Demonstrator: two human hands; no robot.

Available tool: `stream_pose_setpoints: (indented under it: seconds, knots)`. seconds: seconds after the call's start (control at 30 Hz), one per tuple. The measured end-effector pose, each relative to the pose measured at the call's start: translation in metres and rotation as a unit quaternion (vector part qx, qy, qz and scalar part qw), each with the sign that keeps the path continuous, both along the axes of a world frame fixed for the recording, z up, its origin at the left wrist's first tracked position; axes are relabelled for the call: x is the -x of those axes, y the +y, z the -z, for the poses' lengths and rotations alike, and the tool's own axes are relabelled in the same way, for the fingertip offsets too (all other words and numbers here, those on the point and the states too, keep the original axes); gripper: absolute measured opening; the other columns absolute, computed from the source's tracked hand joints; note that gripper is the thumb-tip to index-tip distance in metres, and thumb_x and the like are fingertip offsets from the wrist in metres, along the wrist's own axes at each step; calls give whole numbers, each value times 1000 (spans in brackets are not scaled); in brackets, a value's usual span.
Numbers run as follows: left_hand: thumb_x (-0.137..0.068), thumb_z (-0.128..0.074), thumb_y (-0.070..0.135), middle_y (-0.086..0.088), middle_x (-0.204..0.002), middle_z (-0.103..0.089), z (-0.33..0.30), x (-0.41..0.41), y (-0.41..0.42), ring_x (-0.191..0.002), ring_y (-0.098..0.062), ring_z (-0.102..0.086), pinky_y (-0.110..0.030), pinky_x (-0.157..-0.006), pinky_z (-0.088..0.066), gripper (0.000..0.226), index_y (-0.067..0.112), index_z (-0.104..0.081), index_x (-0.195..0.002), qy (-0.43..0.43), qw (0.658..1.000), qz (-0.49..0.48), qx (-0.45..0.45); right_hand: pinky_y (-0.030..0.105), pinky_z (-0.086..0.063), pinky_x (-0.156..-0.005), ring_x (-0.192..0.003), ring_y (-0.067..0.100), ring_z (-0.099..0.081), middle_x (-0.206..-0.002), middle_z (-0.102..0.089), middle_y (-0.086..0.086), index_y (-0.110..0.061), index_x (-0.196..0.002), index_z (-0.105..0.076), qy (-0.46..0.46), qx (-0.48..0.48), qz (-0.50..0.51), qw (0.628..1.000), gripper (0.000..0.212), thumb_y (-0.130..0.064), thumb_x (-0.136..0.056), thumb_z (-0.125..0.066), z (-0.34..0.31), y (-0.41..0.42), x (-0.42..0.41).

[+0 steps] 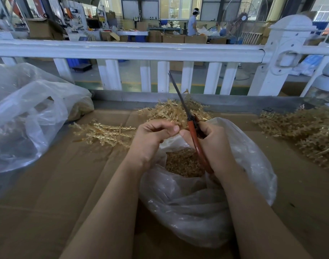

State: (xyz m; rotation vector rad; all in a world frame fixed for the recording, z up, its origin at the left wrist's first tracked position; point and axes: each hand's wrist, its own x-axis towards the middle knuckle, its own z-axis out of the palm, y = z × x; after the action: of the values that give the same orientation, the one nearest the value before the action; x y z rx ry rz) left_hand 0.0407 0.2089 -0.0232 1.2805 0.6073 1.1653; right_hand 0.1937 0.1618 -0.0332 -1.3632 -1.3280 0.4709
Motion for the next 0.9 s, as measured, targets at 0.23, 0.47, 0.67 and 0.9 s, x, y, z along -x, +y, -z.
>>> stream_pose_setpoints:
  seconds: [0.23,0.47,0.67,0.9]
  knots:
    - [-82,-68,1,7,-64,-66,0,-1,-1,-57,2,-58,-9,-55,-44,5,3,-66,-78,19,1000,-4,-5,11,-50,-63,-70,0,-67,-71,-71,-12,-33,-82,-67,-10,-6,-20,1000,18,-20,-87,-78,0,1,2]
    - [-84,-70,10,0,-66,-66,2,-1,2,-59,-4,-52,-12,-59,-43,15,7,-66,-71,38,998,-43,-10,10,-48,-62,-70,0,-64,-71,-69,-7,-31,-78,-65,-37,-15,-1,999,18,-22,-89,-76,0,0,1]
    - [-79,-75,13,1,-66,-67,-1,1,3,-60,-3,-56,-15,-61,-45,13,10,-68,-68,-8,996,-86,0,17,-50,-61,-76,-2,-65,-77,-70,-20,-30,-88,-69,-86,11,47,995,26,-54,-81,-75,4,-1,-2]
    - [-91,-66,6,-15,-76,-58,-1,6,4,-64,-9,-48,-16,-65,-45,17,8,-62,-75,6,987,-151,-62,22,-50,-66,-80,4,-61,-88,-65,-15,-26,-96,-59,-253,4,97,963,54,-77,-77,-59,7,-3,-6]
